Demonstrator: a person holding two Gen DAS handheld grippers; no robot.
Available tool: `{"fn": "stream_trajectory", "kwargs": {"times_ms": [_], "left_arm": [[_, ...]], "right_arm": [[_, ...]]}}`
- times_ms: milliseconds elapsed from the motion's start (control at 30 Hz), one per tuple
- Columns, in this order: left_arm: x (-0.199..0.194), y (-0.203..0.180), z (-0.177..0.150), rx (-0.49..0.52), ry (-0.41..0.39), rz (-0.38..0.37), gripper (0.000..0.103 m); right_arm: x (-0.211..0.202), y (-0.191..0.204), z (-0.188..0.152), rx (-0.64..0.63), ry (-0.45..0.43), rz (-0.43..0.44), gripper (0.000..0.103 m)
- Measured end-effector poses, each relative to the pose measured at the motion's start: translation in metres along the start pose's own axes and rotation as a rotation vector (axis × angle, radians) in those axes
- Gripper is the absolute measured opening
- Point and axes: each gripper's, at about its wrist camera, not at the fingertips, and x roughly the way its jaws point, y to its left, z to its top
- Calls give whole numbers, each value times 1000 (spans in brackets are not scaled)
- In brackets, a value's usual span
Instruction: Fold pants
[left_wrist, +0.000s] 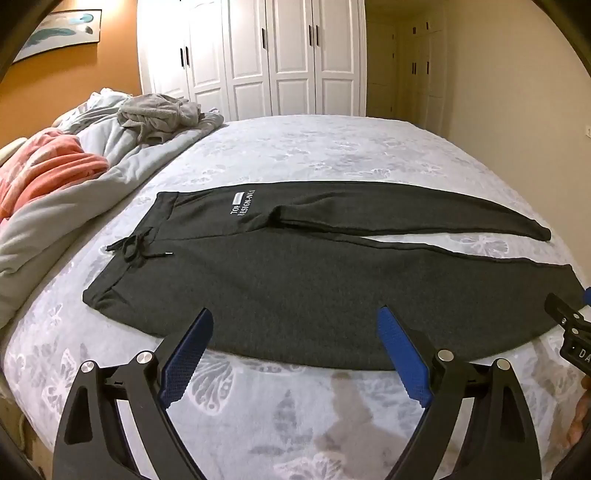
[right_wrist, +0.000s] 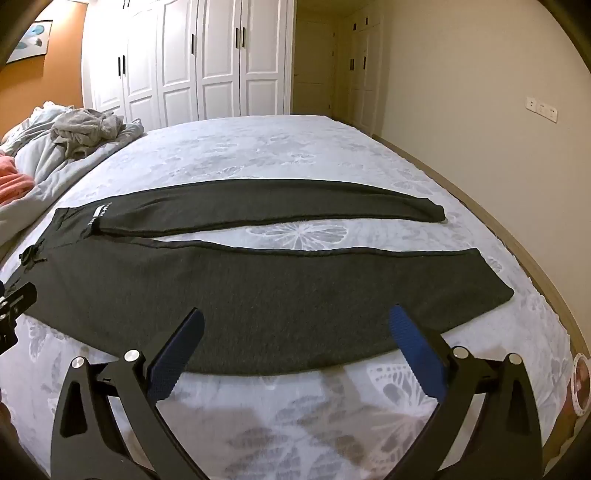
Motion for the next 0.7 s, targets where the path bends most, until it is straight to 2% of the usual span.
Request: {"fn": "stream_trajectory", "kwargs": {"times_ms": [433, 700], "left_arm": [[4, -1, 9, 4, -7, 20, 87], [-1, 1, 1, 6, -18, 24, 87]], "right_arm": [[1, -1, 1, -5, 10, 11, 98], [2, 1, -2, -5, 8, 19, 98]]}}
